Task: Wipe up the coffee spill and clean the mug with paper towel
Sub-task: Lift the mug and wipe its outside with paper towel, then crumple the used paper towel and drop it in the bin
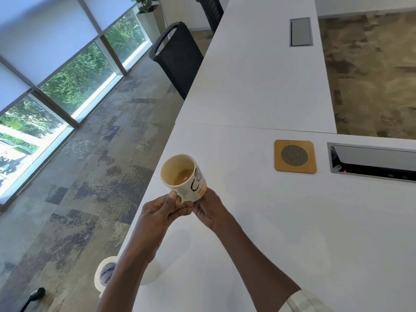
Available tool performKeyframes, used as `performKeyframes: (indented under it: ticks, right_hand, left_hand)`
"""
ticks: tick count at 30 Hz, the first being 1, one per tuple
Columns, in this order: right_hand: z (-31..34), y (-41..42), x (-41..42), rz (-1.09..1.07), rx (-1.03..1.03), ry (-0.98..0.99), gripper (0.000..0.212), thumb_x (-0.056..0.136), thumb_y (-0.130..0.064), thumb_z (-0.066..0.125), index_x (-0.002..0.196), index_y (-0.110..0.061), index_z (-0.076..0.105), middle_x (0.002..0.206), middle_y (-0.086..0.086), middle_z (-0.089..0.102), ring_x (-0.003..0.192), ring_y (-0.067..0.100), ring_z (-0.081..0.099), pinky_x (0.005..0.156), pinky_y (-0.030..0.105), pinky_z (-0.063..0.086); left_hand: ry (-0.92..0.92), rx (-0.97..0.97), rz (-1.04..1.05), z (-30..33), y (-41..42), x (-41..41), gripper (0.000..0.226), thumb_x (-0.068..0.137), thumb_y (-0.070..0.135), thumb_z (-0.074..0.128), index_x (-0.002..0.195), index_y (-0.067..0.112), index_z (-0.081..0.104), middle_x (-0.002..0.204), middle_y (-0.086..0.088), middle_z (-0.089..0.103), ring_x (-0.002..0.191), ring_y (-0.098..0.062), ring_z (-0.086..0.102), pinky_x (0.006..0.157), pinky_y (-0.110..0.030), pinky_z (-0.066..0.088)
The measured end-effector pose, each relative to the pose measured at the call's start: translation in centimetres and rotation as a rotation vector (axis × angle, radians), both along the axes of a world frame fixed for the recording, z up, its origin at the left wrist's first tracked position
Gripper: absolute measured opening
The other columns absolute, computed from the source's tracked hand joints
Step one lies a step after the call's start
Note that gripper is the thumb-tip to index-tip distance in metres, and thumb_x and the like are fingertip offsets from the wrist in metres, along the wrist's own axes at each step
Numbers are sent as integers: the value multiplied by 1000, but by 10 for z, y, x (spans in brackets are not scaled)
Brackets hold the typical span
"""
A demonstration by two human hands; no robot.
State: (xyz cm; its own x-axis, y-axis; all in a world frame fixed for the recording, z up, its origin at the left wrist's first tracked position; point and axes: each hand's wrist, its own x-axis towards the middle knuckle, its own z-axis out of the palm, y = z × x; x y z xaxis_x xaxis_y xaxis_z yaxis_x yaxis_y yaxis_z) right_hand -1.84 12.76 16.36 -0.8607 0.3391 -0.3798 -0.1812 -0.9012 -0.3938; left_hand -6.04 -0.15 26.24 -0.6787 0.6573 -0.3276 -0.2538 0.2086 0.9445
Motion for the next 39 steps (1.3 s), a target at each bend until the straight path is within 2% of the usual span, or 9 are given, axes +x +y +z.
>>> performKeyframes:
  ticks: [3,6,10,15,19,21,27,32,39]
  right_hand:
    - [-5,-10,4,132,1,41,43,89,17,47,131,8,50,103,18,69,92,27,69,81,38,59]
    - [-16,-11,19,240,-25,4,35,93,11,50,127,3,54,104,16,70,92,25,68,80,31,58]
    - [-34,-3,42,214,-93,-24,28,96,7,47,120,2,59,110,20,66,96,29,64,80,32,58]
    - [-51,15,75,121,-122,-113,30,86,6,55,113,1,65,106,19,70,89,27,69,78,33,59]
    - [-58,32,102,66,-118,-144,36,82,3,58,117,1,62,103,17,72,87,25,71,77,33,60]
    - [-61,38,115,36,-103,-163,37,82,2,57,119,1,60,102,17,72,86,24,72,75,33,60]
    - [-68,51,152,-72,-83,-237,40,81,2,57,120,3,60,108,20,70,90,27,72,76,35,61]
    - [-66,57,173,-94,-66,-265,33,79,4,57,109,2,70,109,19,71,90,27,72,75,36,61]
    - [-61,60,181,-108,-54,-307,40,79,5,56,119,3,61,111,19,69,91,28,72,78,38,61]
  left_hand:
    - [1,4,17,-6,-2,-3,38,93,37,57,88,9,82,99,-23,78,97,-29,76,88,-30,61]
    - [-4,6,58,-14,-3,-9,34,91,38,59,87,15,83,96,-20,79,95,-27,78,84,-26,62]
    - [-36,19,101,-32,-4,-20,31,91,36,62,85,13,82,95,-21,79,95,-28,78,80,-27,62]
    - [-44,-43,110,-76,0,-27,31,103,27,55,106,2,73,101,-18,79,102,-29,75,91,-34,58]
    - [-49,-83,110,-114,8,-26,32,106,24,52,96,2,73,96,-14,80,100,-28,76,95,-39,57]
    - [-67,-93,111,-133,12,-26,34,106,21,51,91,0,73,91,-12,79,94,-24,76,101,-46,55]
    - [-95,-156,88,-181,21,-31,37,107,21,49,89,-2,71,89,-10,79,91,-22,77,108,-57,47]
    - [-92,-168,91,-204,25,-34,38,108,20,48,81,3,70,86,-6,80,94,-21,78,108,-55,48]
    - [-114,-163,100,-213,29,-34,38,108,21,48,81,9,72,93,-6,80,97,-18,77,106,-44,51]
